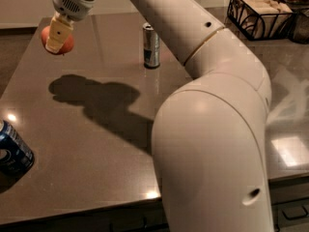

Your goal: Pick apple

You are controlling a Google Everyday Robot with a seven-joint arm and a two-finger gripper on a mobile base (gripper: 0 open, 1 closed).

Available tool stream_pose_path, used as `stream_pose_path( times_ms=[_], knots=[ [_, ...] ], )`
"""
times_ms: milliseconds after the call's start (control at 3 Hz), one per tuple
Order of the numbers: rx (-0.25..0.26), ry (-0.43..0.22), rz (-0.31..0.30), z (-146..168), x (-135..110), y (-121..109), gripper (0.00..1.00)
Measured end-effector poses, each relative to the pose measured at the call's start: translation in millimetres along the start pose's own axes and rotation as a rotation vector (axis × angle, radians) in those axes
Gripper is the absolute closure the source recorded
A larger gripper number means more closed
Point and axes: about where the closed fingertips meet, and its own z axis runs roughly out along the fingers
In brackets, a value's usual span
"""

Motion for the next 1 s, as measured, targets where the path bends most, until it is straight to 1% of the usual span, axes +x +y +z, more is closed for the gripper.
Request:
stream_pose_path(
  times_ms=[333,667,1000],
  knots=[
    [-0.02,-0.03,-0.069,-30,-7,17,1.0],
    [-0.045,-0.057,-0.123,-50,-8,33,1.0],
    [-0.052,-0.064,-0.137,-53,-8,37,1.0]
  ],
)
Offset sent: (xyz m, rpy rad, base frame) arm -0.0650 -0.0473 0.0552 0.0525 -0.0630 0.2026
